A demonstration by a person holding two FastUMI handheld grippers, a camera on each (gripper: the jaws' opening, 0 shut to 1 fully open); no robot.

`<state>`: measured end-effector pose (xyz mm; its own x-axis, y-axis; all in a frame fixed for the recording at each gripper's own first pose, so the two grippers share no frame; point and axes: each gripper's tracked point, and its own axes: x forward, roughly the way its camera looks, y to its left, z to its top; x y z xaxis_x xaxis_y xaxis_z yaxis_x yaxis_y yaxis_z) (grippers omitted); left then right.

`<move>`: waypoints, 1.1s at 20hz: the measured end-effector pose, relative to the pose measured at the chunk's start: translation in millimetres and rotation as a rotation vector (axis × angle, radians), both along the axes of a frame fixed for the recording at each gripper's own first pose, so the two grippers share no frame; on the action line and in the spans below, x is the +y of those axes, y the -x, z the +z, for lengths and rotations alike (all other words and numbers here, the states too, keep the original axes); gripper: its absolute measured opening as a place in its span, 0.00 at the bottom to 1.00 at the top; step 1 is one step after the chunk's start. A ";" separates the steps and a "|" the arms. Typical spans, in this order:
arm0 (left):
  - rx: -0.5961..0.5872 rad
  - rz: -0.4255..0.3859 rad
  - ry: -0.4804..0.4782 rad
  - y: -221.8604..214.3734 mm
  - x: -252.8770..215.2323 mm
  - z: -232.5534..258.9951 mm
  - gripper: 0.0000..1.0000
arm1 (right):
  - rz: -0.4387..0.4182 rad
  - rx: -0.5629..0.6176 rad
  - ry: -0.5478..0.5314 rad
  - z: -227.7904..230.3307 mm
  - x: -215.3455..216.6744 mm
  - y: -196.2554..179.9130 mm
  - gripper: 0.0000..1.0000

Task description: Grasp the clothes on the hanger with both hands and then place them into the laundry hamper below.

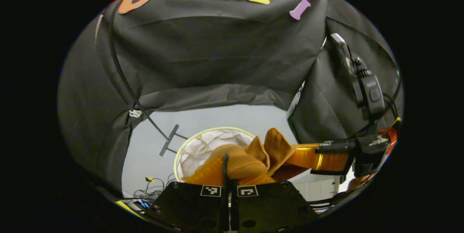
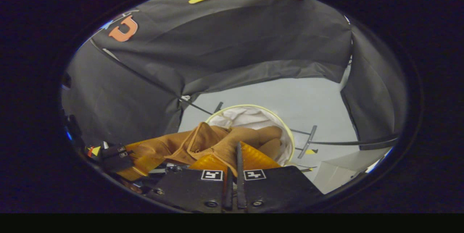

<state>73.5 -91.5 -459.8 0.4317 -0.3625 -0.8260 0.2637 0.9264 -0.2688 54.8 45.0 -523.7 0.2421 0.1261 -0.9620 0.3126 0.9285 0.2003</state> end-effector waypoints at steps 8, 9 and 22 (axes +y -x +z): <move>0.118 -0.002 -0.050 -1.0 11.2 -37.8 0.06 | -0.103 0.076 0.077 -19.3 -19.8 8.9 0.08; 0.139 0.005 -0.042 1.2 10.6 -41.1 0.08 | -0.122 0.067 0.079 -15.3 -21.2 5.5 0.13; 0.227 0.134 -0.040 -2.3 40.1 -44.1 0.80 | -0.247 -0.024 0.132 47.2 -67.3 42.6 0.60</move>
